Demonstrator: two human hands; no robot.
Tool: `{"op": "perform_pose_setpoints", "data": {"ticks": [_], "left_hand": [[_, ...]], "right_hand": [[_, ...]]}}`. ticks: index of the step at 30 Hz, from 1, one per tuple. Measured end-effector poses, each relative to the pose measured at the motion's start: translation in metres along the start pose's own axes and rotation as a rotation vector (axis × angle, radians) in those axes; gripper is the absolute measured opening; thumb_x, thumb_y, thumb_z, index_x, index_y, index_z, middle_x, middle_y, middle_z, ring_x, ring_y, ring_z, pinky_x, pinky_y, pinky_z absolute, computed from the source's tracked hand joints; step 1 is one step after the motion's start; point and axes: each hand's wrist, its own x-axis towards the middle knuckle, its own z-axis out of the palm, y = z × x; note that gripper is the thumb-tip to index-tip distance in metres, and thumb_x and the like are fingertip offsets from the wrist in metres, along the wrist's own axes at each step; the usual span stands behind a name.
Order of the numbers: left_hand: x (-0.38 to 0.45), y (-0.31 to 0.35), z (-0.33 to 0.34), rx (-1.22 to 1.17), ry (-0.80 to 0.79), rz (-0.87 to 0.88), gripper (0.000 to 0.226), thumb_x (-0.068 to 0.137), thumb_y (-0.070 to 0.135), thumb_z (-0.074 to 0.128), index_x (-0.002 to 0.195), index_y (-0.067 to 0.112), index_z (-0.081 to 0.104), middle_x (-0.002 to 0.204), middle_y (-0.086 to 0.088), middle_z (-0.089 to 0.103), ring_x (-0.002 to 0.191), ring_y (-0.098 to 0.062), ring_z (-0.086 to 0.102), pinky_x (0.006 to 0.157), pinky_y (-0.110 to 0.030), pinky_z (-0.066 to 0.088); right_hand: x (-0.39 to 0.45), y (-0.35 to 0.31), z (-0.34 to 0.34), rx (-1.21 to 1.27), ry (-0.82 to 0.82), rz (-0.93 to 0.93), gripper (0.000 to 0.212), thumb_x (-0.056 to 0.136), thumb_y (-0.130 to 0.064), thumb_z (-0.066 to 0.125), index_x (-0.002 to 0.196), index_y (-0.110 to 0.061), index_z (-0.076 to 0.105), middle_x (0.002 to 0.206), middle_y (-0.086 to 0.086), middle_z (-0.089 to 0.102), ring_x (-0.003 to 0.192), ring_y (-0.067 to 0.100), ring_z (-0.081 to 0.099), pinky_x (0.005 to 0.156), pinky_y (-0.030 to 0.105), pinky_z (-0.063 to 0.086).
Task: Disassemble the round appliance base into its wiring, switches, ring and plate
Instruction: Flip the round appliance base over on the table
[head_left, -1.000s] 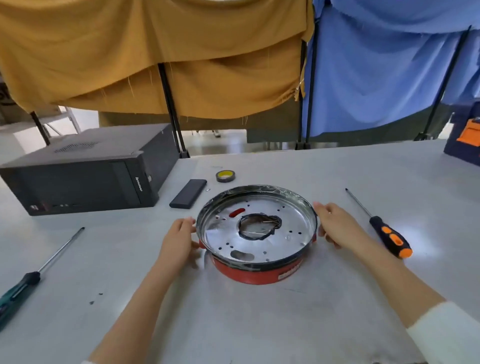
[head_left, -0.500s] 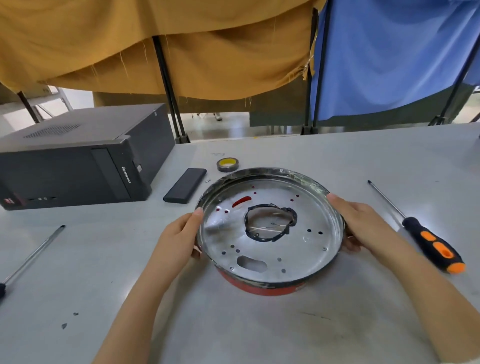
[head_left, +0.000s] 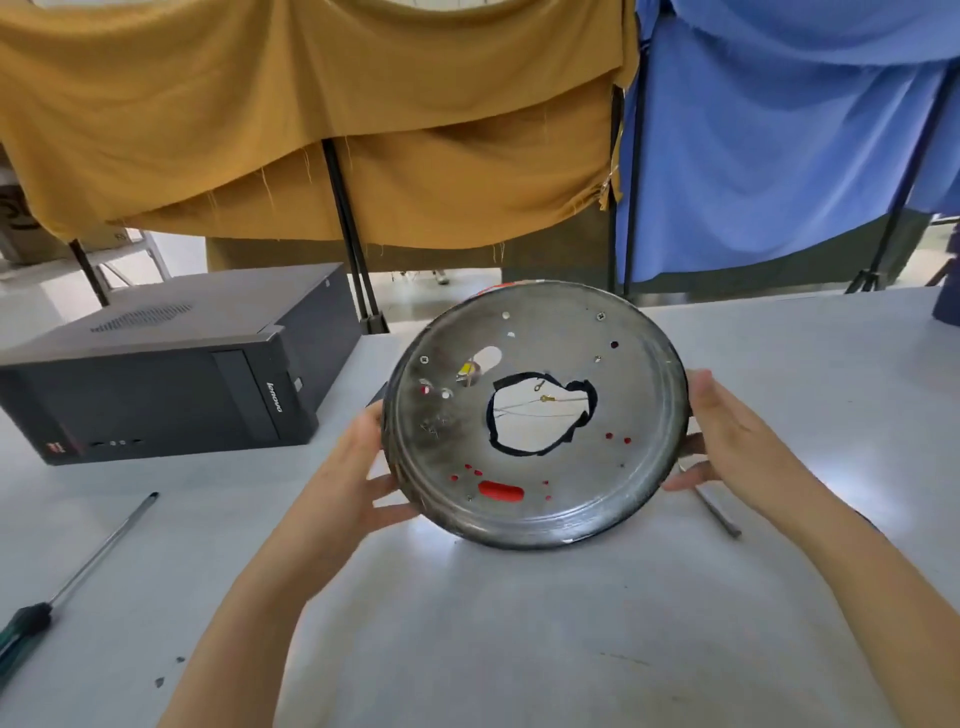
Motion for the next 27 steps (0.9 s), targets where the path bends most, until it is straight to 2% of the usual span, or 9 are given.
{"op": "perform_pose_setpoints", "data": {"ticks": [4, 9, 11, 14, 16, 18, 21, 23, 27], "left_hand": [[-0.005, 0.003, 0.002, -0.227, 0.113, -0.087, 0.060, 0.078, 0.076, 0.035, 0.099, 0.029, 0.066, 0.110, 0.000, 0.067, 0.100, -0.031, 0.066, 0.083, -0.052, 0.054], [-0.018, -0.005, 0.008, -0.355, 0.228, -0.038, 0.050, 0.088, 0.060, 0.043, 0.067, 0.020, 0.064, 0.084, -0.003, 0.065, 0.088, -0.029, 0.064, 0.087, -0.055, 0.050], [-0.021, -0.008, 0.013, -0.385, 0.231, -0.027, 0.042, 0.086, 0.052, 0.050, 0.060, 0.019, 0.057, 0.086, -0.003, 0.063, 0.090, -0.027, 0.060, 0.092, -0.051, 0.046], [-0.024, -0.012, 0.021, -0.387, 0.238, 0.017, 0.032, 0.078, 0.052, 0.055, 0.071, 0.022, 0.063, 0.092, 0.001, 0.069, 0.091, -0.019, 0.062, 0.087, -0.036, 0.047], [-0.026, -0.013, 0.025, -0.349, 0.253, 0.024, 0.035, 0.085, 0.052, 0.049, 0.084, 0.019, 0.060, 0.087, -0.003, 0.066, 0.084, -0.019, 0.062, 0.073, -0.030, 0.050], [-0.029, -0.016, 0.029, -0.269, 0.223, -0.043, 0.046, 0.088, 0.057, 0.043, 0.094, 0.016, 0.063, 0.089, -0.003, 0.069, 0.083, -0.021, 0.066, 0.068, -0.032, 0.049], [-0.036, -0.024, 0.034, -0.215, 0.159, -0.139, 0.046, 0.074, 0.065, 0.051, 0.093, 0.030, 0.075, 0.099, -0.003, 0.073, 0.093, -0.020, 0.069, 0.079, -0.037, 0.051], [-0.039, -0.033, 0.035, -0.257, 0.169, -0.153, 0.049, 0.070, 0.059, 0.054, 0.099, 0.026, 0.075, 0.106, -0.006, 0.071, 0.103, -0.022, 0.065, 0.088, -0.038, 0.049], [-0.043, -0.053, 0.032, -0.335, 0.130, -0.230, 0.040, 0.086, 0.042, 0.050, 0.100, 0.011, 0.072, 0.101, -0.013, 0.070, 0.095, -0.029, 0.064, 0.081, -0.036, 0.050]], "right_hand": [[-0.007, -0.009, 0.003, 0.072, -0.023, 0.051, 0.063, 0.077, -0.071, 0.020, 0.121, -0.038, 0.051, 0.111, -0.008, 0.060, 0.079, 0.020, 0.072, 0.066, 0.033, 0.060], [-0.012, -0.011, 0.012, 0.348, -0.021, 0.217, 0.060, 0.072, -0.074, 0.032, 0.110, -0.035, 0.056, 0.114, 0.001, 0.062, 0.098, 0.027, 0.068, 0.087, 0.044, 0.053], [-0.014, -0.010, 0.014, 0.435, -0.034, 0.285, 0.056, 0.076, -0.071, 0.040, 0.105, -0.026, 0.057, 0.115, 0.005, 0.061, 0.101, 0.025, 0.064, 0.085, 0.043, 0.050], [-0.020, -0.005, 0.018, 0.532, -0.065, 0.347, 0.050, 0.083, -0.061, 0.050, 0.104, -0.016, 0.058, 0.111, 0.012, 0.055, 0.091, 0.021, 0.060, 0.075, 0.034, 0.045], [-0.025, 0.000, 0.023, 0.572, -0.083, 0.346, 0.052, 0.088, -0.053, 0.049, 0.121, -0.014, 0.057, 0.114, 0.014, 0.059, 0.095, 0.022, 0.059, 0.081, 0.037, 0.045], [-0.029, 0.004, 0.029, 0.576, -0.067, 0.343, 0.046, 0.092, -0.048, 0.044, 0.117, -0.013, 0.060, 0.108, 0.015, 0.063, 0.093, 0.025, 0.062, 0.083, 0.040, 0.048], [-0.033, 0.011, 0.034, 0.554, -0.058, 0.341, 0.047, 0.094, -0.045, 0.040, 0.114, -0.010, 0.065, 0.109, 0.016, 0.068, 0.098, 0.029, 0.063, 0.093, 0.041, 0.047], [-0.034, 0.017, 0.035, 0.505, -0.047, 0.314, 0.049, 0.095, -0.044, 0.039, 0.118, -0.008, 0.063, 0.111, 0.017, 0.068, 0.103, 0.029, 0.063, 0.095, 0.039, 0.049], [-0.037, 0.030, 0.031, 0.355, -0.030, 0.262, 0.044, 0.095, -0.043, 0.039, 0.091, -0.018, 0.074, 0.094, 0.008, 0.074, 0.086, 0.018, 0.069, 0.068, 0.021, 0.055]]}}
